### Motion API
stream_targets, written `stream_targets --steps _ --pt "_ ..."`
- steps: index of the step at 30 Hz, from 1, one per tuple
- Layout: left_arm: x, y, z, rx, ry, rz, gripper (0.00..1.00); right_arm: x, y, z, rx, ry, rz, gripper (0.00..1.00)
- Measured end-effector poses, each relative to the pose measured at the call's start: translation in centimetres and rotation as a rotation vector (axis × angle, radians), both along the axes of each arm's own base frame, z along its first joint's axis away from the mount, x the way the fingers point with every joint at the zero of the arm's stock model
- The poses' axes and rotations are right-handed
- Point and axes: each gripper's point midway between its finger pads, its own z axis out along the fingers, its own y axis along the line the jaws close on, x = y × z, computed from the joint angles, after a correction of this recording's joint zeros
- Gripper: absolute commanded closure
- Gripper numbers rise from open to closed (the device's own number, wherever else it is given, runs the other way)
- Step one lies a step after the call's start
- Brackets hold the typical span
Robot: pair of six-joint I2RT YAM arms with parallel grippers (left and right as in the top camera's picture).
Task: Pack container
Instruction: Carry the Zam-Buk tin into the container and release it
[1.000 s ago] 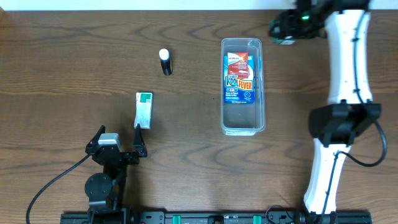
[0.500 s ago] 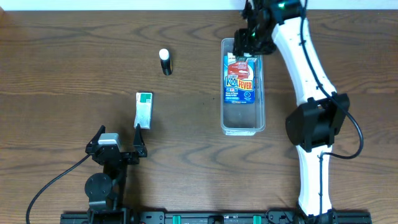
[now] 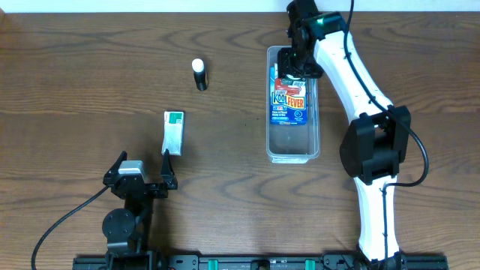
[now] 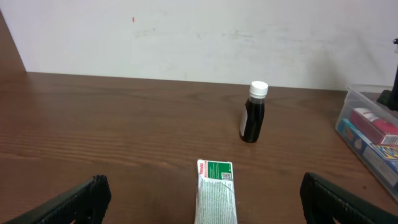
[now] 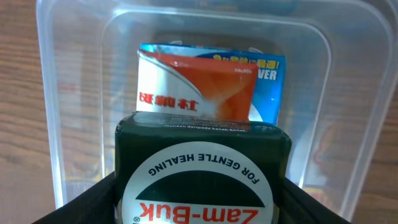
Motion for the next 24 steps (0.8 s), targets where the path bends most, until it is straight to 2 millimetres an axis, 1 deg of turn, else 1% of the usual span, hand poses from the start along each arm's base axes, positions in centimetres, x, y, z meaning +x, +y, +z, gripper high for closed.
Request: stream_targets --steps 8,18,24 --pt "0.00 -0.01 0.00 0.000 0.000 0.000 0.02 0.62 0.69 -0.02 -0.002 -0.035 -0.012 0.34" --pt "0.00 -0.01 0.00 0.000 0.000 0.000 0.02 0.71 0.59 0.00 -0.010 -0.040 -0.016 0.30" --pt "0.00 -0.01 0.00 0.000 0.000 0.000 0.02 0.83 0.62 0.03 -0.008 -0.045 -0.017 0.29"
